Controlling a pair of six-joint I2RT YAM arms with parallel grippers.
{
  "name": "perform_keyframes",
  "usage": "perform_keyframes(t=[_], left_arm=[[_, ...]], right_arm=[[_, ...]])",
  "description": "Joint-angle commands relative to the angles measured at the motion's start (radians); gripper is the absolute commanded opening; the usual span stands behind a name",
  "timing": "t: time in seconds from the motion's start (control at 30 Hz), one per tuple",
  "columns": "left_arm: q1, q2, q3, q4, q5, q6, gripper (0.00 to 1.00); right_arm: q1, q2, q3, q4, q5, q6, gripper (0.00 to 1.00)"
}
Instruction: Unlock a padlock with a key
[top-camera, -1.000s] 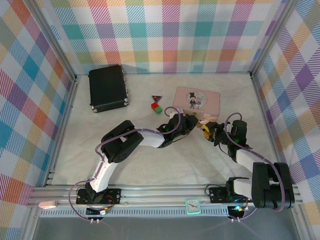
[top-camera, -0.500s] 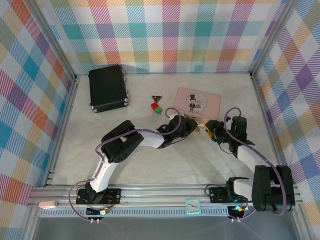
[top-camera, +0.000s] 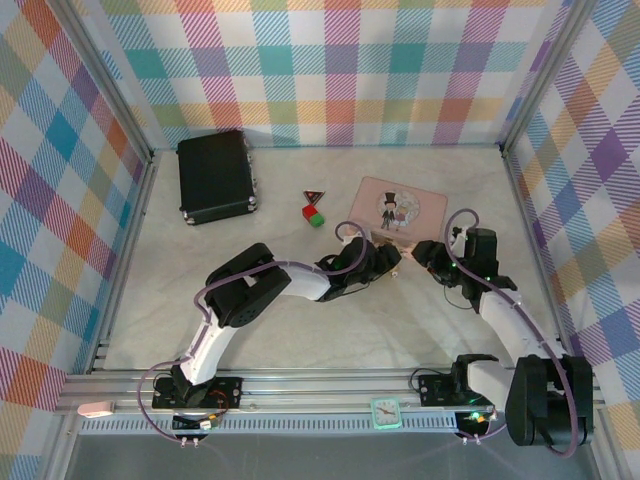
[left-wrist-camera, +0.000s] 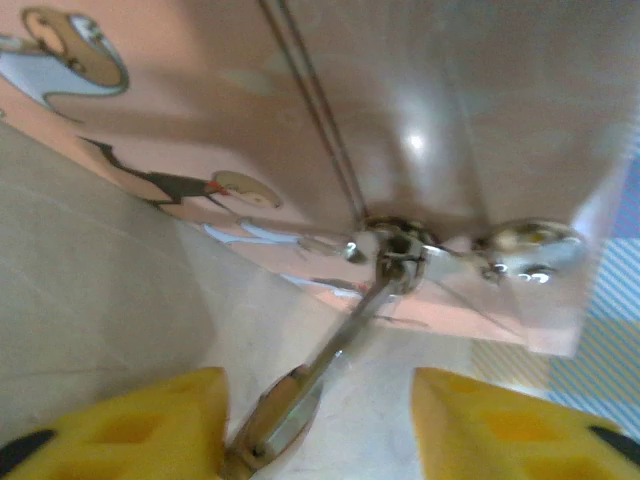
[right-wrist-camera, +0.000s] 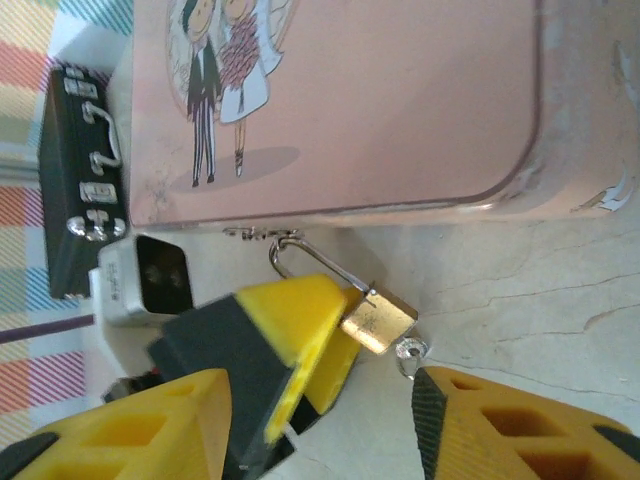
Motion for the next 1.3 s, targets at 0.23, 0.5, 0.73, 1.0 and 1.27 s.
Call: perform_keyframes(t=[0.23, 0.5, 0.73, 1.0, 1.27], left_arm=[[0.077, -0.255, -0.255, -0.012, -0.009, 0.032, 0.62], [0.135, -0.274, -0.297, 0.053, 0.06, 0.083, 0.58], [0.136, -0.19, -0.245, 0.088, 0.163, 0.122, 0.56], [0.138, -0.204, -0.273, 0.08, 0.168, 0.149, 0.56], [0.138, -0.204, -0.236, -0.034, 0.172, 0.27, 0.56]], right_arm=[[0.233, 0.104, 0.192, -0.234, 0.209, -0.244, 0.55], [0.308, 0.261, 0.252, -0.286, 0.317, -0.242, 0.53], [0.309, 0.342, 0.24, -0.196, 0.353, -0.329, 0.53], [0.273, 0.489, 0.308, -0.06, 0.184, -0.38, 0.57], [0.274, 0.453, 0.252, 0.013, -0.055, -0.279, 0.56]])
